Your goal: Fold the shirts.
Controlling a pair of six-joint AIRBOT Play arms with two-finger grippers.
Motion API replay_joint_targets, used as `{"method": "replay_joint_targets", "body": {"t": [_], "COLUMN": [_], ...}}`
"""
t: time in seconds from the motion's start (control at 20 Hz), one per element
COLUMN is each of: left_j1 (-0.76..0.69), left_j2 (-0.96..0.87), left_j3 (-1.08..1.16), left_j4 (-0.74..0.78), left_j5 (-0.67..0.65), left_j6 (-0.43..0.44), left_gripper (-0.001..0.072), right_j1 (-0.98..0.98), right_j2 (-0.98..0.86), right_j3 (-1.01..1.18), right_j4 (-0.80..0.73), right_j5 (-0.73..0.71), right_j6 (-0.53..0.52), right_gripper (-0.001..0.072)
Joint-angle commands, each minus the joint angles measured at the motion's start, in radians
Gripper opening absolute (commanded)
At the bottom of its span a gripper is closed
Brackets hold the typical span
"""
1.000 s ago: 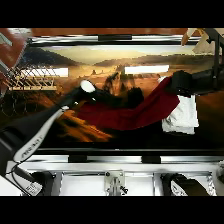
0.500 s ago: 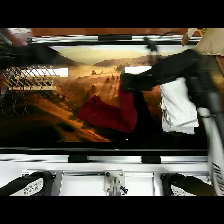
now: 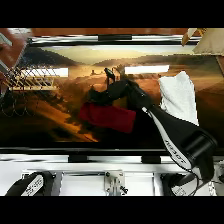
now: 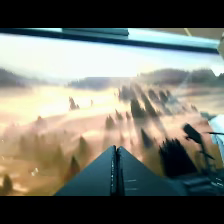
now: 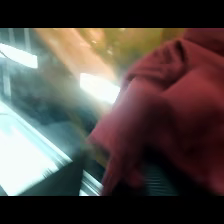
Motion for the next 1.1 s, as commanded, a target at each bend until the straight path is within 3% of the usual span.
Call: {"method": "replay_joint_targets", "body": {"t": [0.0,0.15,0.35,0.4,0.45,0.5,0.6,0.75,1.05], "left_j1": [0.001,-0.007,-0.007,-0.007,-0.007,-0.007,-0.007,-0.007,-0.007], "left_j2": [0.012,0.013,0.013,0.014,0.016,0.018,0.018,0.018,0.018], "left_j3": [-0.049,-0.104,-0.12,-0.12,-0.12,-0.12,-0.12,-0.12,-0.12], "left_j4": [0.002,0.002,0.002,0.002,0.002,0.002,0.002,0.002,0.002], "left_j5": [-0.031,-0.032,-0.029,-0.03,-0.03,-0.031,-0.031,-0.031,-0.031], "left_j6": [-0.005,-0.005,-0.004,-0.004,-0.003,-0.003,-0.003,-0.004,-0.004], "left_gripper": [0.0033,0.0033,0.0033,0.0033,0.0033,0.0033,0.0033,0.0033,0.0033], "right_j1": [0.005,-0.075,-0.229,-0.27,-0.314,-0.357,-0.404,-0.406,-0.372], "right_j2": [-0.047,0.028,0.15,0.162,0.165,0.164,0.164,0.154,0.076], "right_j3": [0.005,0.004,0.004,0.0,-0.013,-0.043,-0.141,-0.272,-0.32], "right_j4": [0.109,0.016,-0.456,-0.54,-0.568,-0.547,-0.443,-0.311,-0.206], "right_j5": [0.132,0.003,-0.434,-0.531,-0.608,-0.659,-0.658,-0.512,-0.441], "right_j6": [-0.02,-0.037,0.043,0.044,0.037,0.006,-0.026,-0.043,-0.091], "right_gripper": [0.0559,0.0559,0.0559,0.0572,0.065,0.0671,0.0672,0.0672,0.0672]}}
